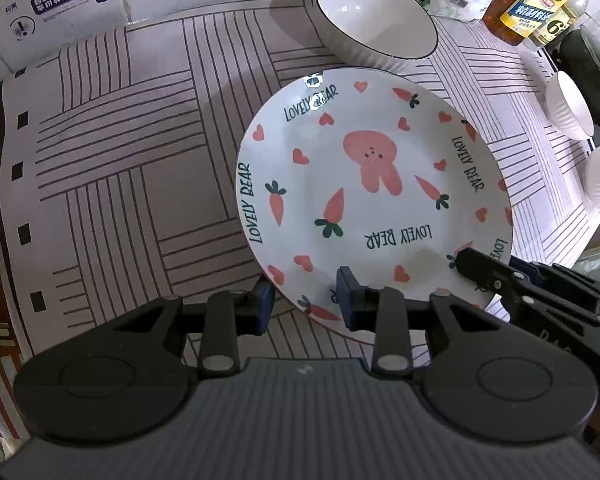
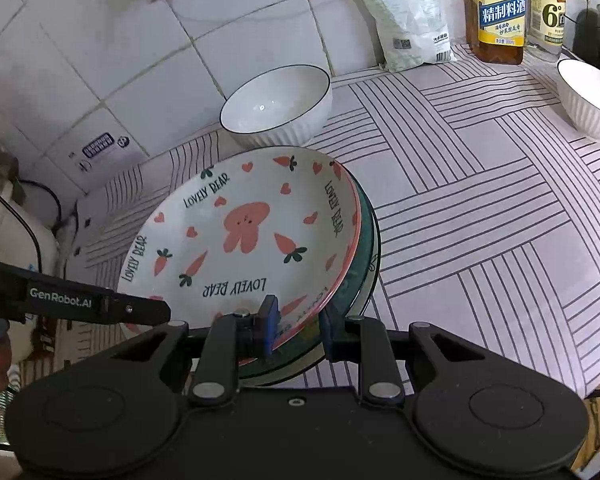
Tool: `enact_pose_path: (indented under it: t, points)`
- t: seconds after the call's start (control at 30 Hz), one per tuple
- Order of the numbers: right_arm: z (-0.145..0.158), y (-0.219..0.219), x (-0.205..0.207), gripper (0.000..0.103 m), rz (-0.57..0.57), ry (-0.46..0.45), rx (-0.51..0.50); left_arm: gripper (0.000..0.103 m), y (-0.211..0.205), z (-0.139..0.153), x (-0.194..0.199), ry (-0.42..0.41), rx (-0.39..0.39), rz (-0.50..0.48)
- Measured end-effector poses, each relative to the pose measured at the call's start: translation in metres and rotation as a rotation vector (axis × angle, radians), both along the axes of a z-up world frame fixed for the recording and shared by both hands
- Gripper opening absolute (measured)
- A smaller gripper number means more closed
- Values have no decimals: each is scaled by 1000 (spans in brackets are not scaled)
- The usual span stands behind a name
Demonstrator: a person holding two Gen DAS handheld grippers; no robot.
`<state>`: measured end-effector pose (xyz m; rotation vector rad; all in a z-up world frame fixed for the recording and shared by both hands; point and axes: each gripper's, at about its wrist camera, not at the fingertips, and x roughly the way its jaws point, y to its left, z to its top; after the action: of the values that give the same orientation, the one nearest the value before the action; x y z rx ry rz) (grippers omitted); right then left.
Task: Organize plates and bowls
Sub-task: 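Carry the pink bunny plate with both tools and lower it onto the plate stack, then open both tools and withdraw from the plate stack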
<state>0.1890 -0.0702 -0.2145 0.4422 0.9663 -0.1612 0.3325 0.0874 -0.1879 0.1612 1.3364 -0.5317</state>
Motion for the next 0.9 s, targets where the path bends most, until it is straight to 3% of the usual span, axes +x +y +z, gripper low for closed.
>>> enact_pose_path:
  t: [0.13, 0.3, 0.4, 0.57, 0.67, 0.9]
  points:
    - [5, 1, 7, 27, -11, 65, 2, 32, -4, 3, 2, 3, 22, 0]
    - [12, 11, 11, 29, 13, 116, -69, 32, -6, 3, 2, 6, 46, -7]
    - [8, 14, 14, 27, 24, 199, -116, 30, -8, 2, -5, -2, 88, -39]
    - [22, 27, 7, 25, 72, 133, -137, 30, -5, 17, -25, -52, 93, -78]
    - [34, 37, 0, 26, 73, 129, -171, 30, -3, 34, -41, -97, 121, -106]
    - [59, 39, -30, 28, 79, 139, -209, 40, 4, 67, -71, -114, 119, -119]
